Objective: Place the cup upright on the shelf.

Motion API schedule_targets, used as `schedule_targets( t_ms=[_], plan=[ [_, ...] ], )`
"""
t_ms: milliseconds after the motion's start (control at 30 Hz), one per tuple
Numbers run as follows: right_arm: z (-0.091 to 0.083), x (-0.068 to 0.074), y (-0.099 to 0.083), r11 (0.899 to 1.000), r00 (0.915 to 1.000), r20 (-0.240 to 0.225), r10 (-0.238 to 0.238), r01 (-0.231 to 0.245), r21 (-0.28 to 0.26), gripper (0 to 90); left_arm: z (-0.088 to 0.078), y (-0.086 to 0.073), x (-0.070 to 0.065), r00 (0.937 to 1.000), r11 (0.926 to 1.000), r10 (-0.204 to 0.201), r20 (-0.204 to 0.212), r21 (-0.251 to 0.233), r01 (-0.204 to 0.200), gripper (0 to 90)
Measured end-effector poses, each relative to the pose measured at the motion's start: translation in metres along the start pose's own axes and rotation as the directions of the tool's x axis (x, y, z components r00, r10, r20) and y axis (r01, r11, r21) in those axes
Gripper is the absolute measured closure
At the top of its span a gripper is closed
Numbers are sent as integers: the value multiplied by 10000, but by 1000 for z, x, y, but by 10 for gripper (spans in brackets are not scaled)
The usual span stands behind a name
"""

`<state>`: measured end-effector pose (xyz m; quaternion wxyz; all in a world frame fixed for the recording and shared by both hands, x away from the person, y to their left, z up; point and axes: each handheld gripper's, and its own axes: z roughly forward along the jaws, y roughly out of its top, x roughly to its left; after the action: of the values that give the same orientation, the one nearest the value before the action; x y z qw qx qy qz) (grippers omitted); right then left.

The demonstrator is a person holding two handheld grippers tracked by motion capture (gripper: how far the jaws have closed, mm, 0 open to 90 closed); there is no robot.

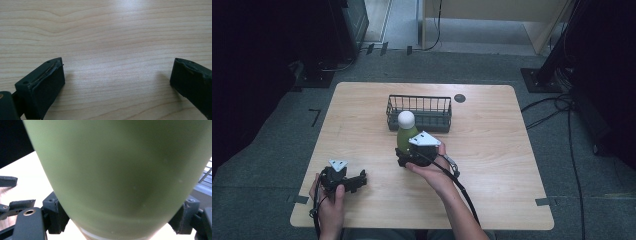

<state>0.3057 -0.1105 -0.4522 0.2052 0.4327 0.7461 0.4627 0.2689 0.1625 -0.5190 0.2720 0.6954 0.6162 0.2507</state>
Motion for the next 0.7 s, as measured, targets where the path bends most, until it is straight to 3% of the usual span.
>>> schedule_targets(
  t_ms=[333, 700],
  plan=[
    [-7, -5, 4, 9999, 10000, -6, 83, -83, -114, 198, 0, 0, 0, 10000, 10000, 10, 2, -7, -10, 0],
    [-19, -20, 27, 9997, 9997, 219, 71, -66, -251, 198, 0, 0, 0, 10000, 10000, -12, -2, -31, 12, 0]
  ],
)
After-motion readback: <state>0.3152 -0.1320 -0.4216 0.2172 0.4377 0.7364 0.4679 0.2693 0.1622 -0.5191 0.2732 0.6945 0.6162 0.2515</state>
